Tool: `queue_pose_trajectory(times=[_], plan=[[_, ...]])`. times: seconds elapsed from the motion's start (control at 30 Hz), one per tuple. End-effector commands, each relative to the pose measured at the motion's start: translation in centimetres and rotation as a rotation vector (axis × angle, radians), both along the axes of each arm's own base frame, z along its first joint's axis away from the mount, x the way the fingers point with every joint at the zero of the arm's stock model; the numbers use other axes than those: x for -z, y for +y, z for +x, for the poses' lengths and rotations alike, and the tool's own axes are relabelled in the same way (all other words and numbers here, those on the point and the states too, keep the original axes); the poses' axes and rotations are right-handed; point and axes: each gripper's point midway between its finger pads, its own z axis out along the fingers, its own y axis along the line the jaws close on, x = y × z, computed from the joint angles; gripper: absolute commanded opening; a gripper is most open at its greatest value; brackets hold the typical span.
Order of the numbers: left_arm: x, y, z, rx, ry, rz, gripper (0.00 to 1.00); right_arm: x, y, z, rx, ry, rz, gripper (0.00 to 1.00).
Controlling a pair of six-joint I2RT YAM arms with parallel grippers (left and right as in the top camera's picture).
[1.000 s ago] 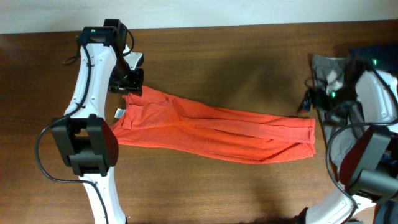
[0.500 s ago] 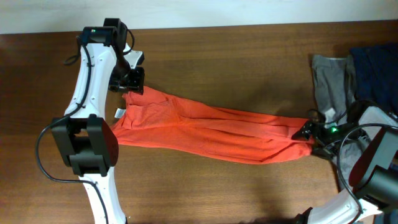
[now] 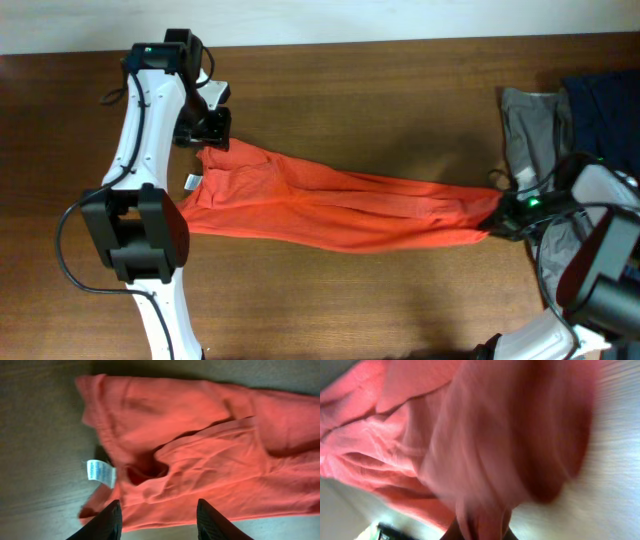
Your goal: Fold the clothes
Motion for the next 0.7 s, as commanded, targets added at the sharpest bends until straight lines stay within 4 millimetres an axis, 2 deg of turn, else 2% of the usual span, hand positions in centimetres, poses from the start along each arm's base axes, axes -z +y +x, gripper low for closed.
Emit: queue_pose_trajectory(times=[0.0, 0.1, 0.17, 0.4, 0.5, 0.6, 0.67], plan=[[-1.2, 1.5, -0.5, -0.033, -0.006, -0.01, 0.48, -3.9, -4.4, 0.5, 0.046, -0.046, -0.206, 0.04], [-1.2, 2.7, -0.8, -0.06, 0.004, -0.011, 0.48, -6.0, -5.2, 0.7, 0.055, -0.082, -0.265, 0.04], [-1.2, 3.3, -0.9, -0.075, 0.008, -0.011, 0.48, -6.5, -5.1, 0.8, 0.06, -0.092, -0.272, 0.05], [-1.2, 5.0, -0.9, -0.119, 0.007, -0.022, 0.48, -5.3, -4.5, -0.6, 0.054, -0.027, -0.246, 0.2], [-1.2, 5.1, -0.8, -0.125, 0.004, -0.034, 0.48, -4.9, -4.5, -0.9, 0.052, -0.014, -0.248, 0.13], [-1.2, 5.1, -0.4, -0.126, -0.013, -0.037, 0.48, -4.9, -4.6, -0.6, 0.047, -0.028, -0.253, 0.12], [-1.2, 5.1, -0.2, -0.125, -0.021, -0.037, 0.48, -4.9, -4.5, -0.4, 0.049, -0.04, -0.247, 0.07]])
